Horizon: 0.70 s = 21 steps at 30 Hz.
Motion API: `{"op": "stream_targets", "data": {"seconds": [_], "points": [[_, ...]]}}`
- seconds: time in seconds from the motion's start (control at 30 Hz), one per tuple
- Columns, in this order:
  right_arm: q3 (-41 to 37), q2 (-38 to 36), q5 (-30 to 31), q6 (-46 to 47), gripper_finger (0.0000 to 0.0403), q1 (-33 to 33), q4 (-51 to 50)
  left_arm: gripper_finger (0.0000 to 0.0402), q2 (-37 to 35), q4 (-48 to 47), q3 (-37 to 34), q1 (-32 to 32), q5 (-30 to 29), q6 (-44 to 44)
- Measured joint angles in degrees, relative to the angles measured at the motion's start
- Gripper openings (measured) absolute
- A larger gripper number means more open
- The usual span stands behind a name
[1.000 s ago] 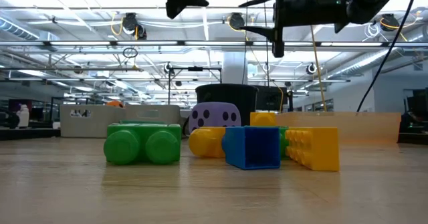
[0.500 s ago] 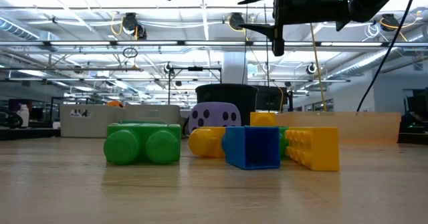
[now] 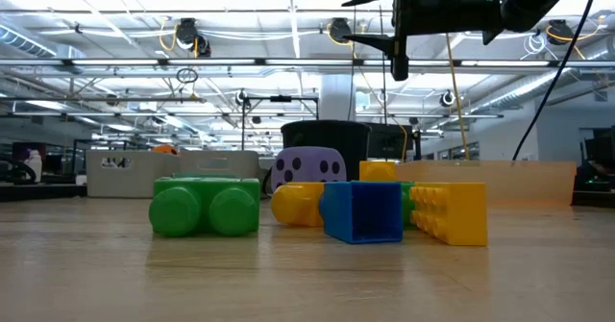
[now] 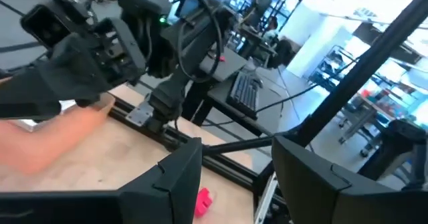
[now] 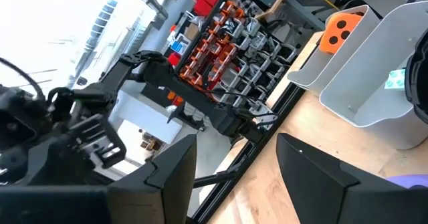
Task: Pick & Place Toys
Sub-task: Put the yellow game piece into the right gray bin
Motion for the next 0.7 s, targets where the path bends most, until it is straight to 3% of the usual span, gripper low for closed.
{"op": "stream_targets", "data": {"seconds": [0.23, 0.57, 0.7], "points": [[0.0, 0.0, 0.0, 0.0, 0.0201, 0.0, 0.0, 0.0186, 0.0, -0.1, 0.0, -3.8, -10.8, 0.9], [0.0, 0.0, 0.0, 0.0, 0.0201, 0.0, 0.0, 0.0186, 0.0, 0.0, 0.0, -3.8, -9.3, 1.1], [0.0, 0.0, 0.0, 0.0, 0.0201, 0.0, 0.0, 0.0186, 0.0, 0.1, 0.0, -2.7, -9.3, 4.9]]}}
